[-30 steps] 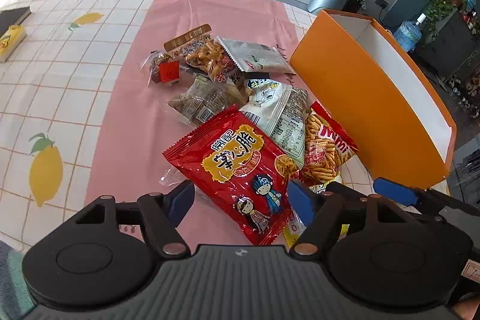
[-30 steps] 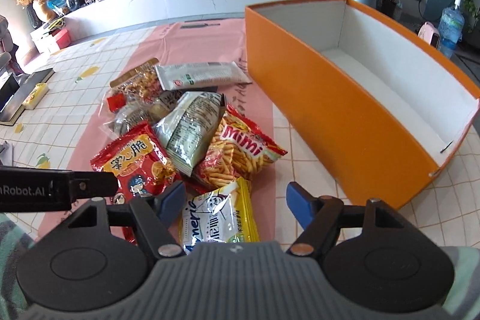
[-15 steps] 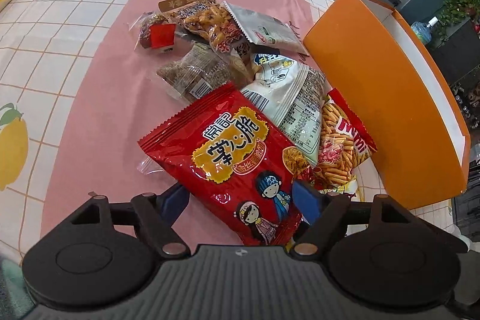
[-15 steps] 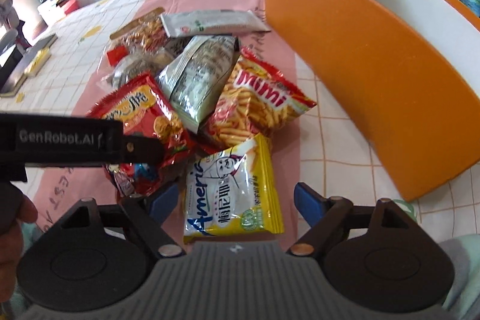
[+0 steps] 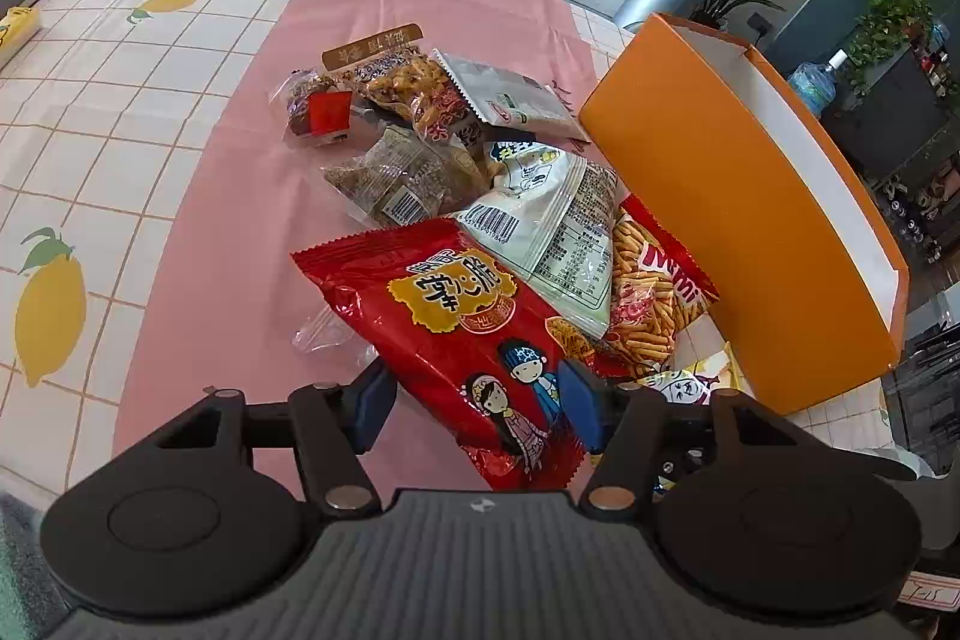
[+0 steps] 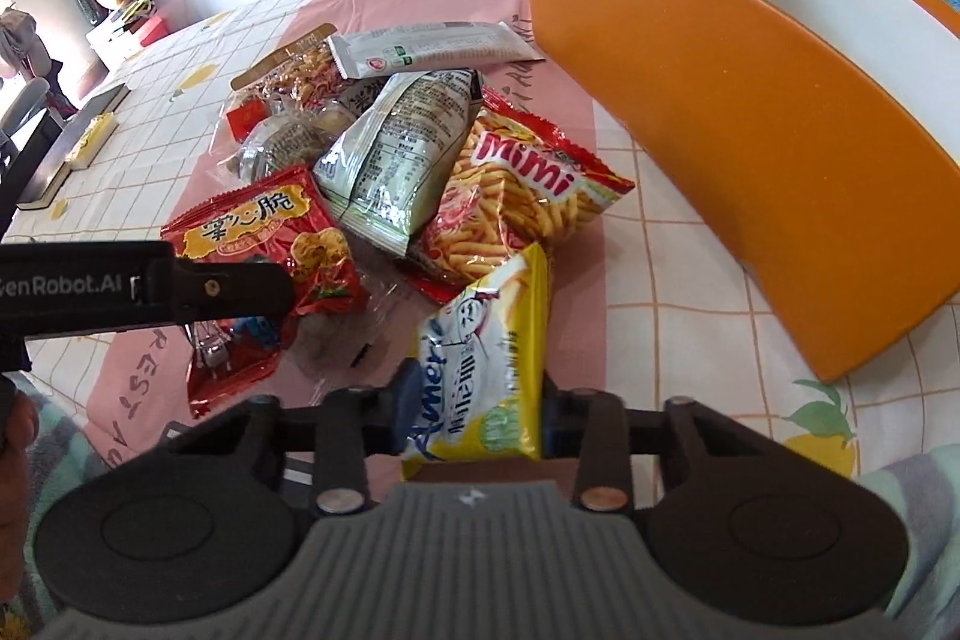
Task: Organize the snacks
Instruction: 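Grasp the red crispy snack bag with the left tool while the right tool grasps the yellow wafer bar, then carry both snacks into the orange box and open both tools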
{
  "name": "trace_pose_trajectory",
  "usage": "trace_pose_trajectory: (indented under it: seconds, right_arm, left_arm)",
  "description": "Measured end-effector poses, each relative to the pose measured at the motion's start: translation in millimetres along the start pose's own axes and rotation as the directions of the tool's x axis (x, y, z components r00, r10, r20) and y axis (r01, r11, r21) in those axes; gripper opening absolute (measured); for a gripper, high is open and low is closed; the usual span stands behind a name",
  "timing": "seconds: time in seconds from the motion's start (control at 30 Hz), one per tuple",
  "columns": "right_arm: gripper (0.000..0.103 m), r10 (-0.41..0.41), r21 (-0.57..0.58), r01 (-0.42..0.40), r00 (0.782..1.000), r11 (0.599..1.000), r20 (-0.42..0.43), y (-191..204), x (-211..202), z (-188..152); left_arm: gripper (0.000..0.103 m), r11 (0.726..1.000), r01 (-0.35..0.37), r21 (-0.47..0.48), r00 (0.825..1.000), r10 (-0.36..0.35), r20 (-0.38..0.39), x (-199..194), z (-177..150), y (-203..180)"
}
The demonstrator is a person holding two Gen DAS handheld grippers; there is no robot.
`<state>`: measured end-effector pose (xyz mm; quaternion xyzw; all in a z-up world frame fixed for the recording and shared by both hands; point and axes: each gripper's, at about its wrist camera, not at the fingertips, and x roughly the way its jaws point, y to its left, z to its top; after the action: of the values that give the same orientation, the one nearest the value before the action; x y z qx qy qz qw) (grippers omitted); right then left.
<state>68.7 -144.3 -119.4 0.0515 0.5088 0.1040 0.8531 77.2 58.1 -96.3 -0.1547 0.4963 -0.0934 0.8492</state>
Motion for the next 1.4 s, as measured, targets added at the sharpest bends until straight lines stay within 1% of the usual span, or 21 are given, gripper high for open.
trace_pose_trajectory:
  seconds: [0.03, 0.1, 0.17, 0.3, 0.33, 0.5, 0.7, 0.87, 1.17, 1.3, 1.4]
  right_arm:
    - [0.012, 0.008, 0.006, -0.008, 1.000, 1.000, 0.001, -0.6, -2.0, 0.6]
    - [0.007, 0.016, 0.008, -0.016, 1.000, 1.000, 0.009, 0.1, -6.5, 1.2]
    - [0.007, 0.011, -0.007, -0.011, 1.000, 1.000, 0.021, 2.6, -11.4, 1.4]
    - [0.007, 0.011, -0.026, -0.009, 0.999, 1.000, 0.041, 7.7, -25.1, 0.4]
    - [0.007, 0.007, -0.031, -0.005, 0.999, 1.000, 0.048, 8.8, -28.5, -0.1]
    - [0.006, -0.014, -0.045, 0.017, 0.997, 0.999, 0.081, 15.3, -45.8, 0.6]
    - [0.007, -0.011, -0.022, 0.014, 0.994, 1.000, 0.113, 14.6, -63.2, 4.7]
    - [0.007, -0.015, -0.039, 0.021, 0.989, 0.999, 0.146, 17.7, -77.7, 4.5]
    - [0.007, -0.009, -0.043, 0.020, 0.967, 0.999, 0.255, 1.6, -124.2, 15.7]
    - [0.007, -0.018, -0.054, 0.036, 0.952, 0.998, 0.304, -9.5, -142.7, 21.9]
    - [0.007, -0.026, -0.038, 0.041, 0.943, 0.998, 0.332, -25.4, -155.4, 26.7]
  left_arm:
    - [0.061, 1.000, -0.001, 0.002, 1.000, 0.001, 0.001, -2.6, 0.1, -0.7]
    - [0.055, 1.000, -0.002, 0.004, 1.000, 0.002, 0.003, -7.0, -0.3, -1.8]
    - [0.050, 1.000, 0.006, -0.003, 1.000, -0.006, 0.013, -12.0, -1.6, -1.2]
    - [0.048, 0.999, 0.033, -0.004, 0.999, -0.033, 0.035, -23.5, -4.2, -1.3]
    - [0.043, 0.999, 0.041, -0.005, 0.998, -0.041, 0.038, -25.9, -4.8, -1.5]
    - [0.042, 0.999, 0.054, -0.004, 0.997, -0.054, 0.055, -37.5, -8.2, -2.4]
    - [0.042, 0.998, 0.069, 0.000, 0.994, -0.069, 0.089, -56.1, -12.8, -4.8]
    - [0.041, 0.996, 0.090, -0.002, 0.988, -0.090, 0.122, -71.7, -14.7, -9.4]
    - [0.040, 0.990, 0.126, 0.063, 0.974, -0.135, 0.183, -96.0, -7.6, -44.6]
    - [0.039, 0.983, 0.149, 0.104, 0.968, -0.166, 0.187, -98.6, -2.3, -64.4]
    - [0.039, 0.977, 0.158, 0.140, 0.966, -0.183, 0.182, -97.5, 3.0, -80.6]
